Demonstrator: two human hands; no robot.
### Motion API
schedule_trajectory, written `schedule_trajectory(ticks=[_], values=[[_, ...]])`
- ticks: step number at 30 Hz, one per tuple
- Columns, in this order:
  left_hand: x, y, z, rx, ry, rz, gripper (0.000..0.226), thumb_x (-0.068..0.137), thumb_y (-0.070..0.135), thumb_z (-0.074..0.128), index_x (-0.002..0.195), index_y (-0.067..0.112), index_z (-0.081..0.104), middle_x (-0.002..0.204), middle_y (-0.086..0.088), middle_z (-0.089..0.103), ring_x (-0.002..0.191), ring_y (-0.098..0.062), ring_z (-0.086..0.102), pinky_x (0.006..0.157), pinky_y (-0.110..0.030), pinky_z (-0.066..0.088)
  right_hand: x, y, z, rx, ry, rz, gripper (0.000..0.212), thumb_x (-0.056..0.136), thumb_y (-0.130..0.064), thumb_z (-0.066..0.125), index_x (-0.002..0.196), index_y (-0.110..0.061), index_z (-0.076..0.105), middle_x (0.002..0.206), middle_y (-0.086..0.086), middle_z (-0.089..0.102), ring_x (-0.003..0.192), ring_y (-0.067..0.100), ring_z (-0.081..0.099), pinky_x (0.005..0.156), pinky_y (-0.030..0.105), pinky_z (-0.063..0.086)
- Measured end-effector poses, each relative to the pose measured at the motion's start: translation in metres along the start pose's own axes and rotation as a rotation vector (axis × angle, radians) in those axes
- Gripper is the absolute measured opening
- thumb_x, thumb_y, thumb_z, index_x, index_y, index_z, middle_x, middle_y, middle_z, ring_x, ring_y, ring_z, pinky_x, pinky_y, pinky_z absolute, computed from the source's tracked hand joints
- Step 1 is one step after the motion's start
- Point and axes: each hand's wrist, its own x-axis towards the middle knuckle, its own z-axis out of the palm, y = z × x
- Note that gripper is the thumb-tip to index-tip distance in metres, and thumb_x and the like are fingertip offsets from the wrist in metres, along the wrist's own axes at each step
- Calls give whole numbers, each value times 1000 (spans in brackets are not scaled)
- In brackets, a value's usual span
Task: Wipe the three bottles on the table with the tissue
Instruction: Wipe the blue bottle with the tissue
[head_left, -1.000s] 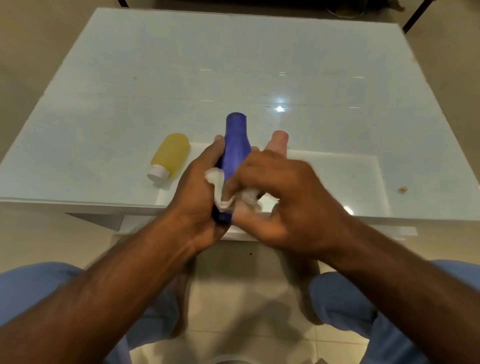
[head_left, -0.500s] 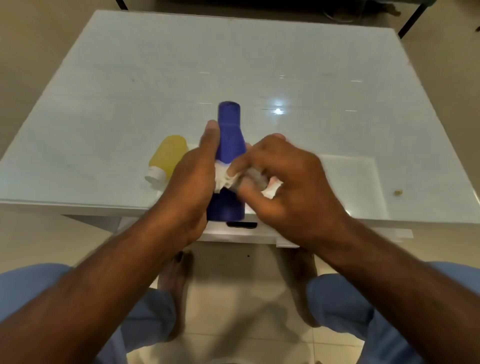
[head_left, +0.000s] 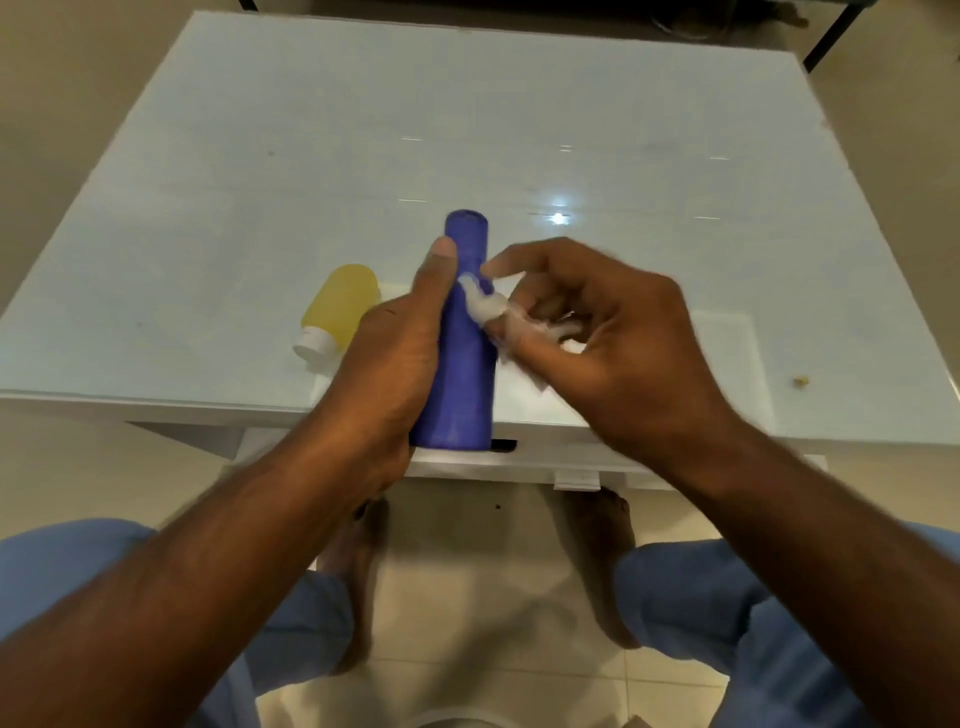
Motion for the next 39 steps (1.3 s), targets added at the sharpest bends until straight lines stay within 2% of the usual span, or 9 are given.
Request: schedule_trajectory(ticks=[4,9,15,21,26,28,32,36,39], values=[[-3,-8,3,-78,-36,-80,40,93,61,52,80,27,70,72,3,74,64,-13,70,58,-31,59,1,1,-5,-12,32,-36,9,90,-9,77,96,-15,77,94,-4,74,88,16,69,79,33,59],[8,1,-9,-159,45,-93,42,96,57,50,98,21,73,96,-1,79,87,-20,75,84,-42,61,-11,0,9,-97,-238,-115,9,83,-17,81,90,-20,79,87,-10,74,83,16,69,89,58,50],[-4,-9,0,11,-52,-143,43,85,65,59,76,26,73,75,-2,75,63,-16,69,58,-31,58,3,5,-7,-6,29,60,15,95,-14,75,110,-17,75,95,-10,70,83,5,63,71,21,51],[3,-4,1,-162,-113,-201,53,86,67,57,97,19,77,98,-8,78,90,-26,75,86,-43,59,-8,-3,1,-17,-123,-15,12,84,-8,82,90,-17,77,90,-7,73,86,17,68,85,42,54],[9,0,-6,-336,100,-159,36,95,58,51,98,25,64,116,2,72,97,-16,71,87,-42,58,-13,-5,11,-81,-230,-149,11,83,-11,80,89,-19,76,88,-13,71,83,11,67,91,63,48],[9,1,-6,-368,111,-182,50,96,61,45,115,18,63,129,1,66,106,-14,68,90,-39,56,-14,-5,11,-100,-248,-188,9,83,-12,77,89,-20,76,88,-12,71,83,11,67,95,65,46],[7,-4,-5,-445,100,-265,64,92,68,46,111,10,65,111,-13,74,90,-24,74,75,-41,63,-15,-7,12,-96,-268,-238,11,85,-16,72,92,-20,80,93,-9,73,91,9,68,103,61,46],[6,-8,-2,-377,80,-346,69,86,74,48,113,15,69,108,-7,77,89,-22,77,63,-37,64,-20,-11,19,-106,-355,-279,16,87,-10,80,102,-14,82,99,0,75,93,14,66,89,37,55],[10,-7,-2,-403,70,-336,67,87,74,48,110,15,70,99,-6,79,84,-22,77,62,-37,63,-16,-10,13,-103,-373,-260,9,86,-12,79,95,-14,82,94,-1,73,89,15,66,89,44,54]])
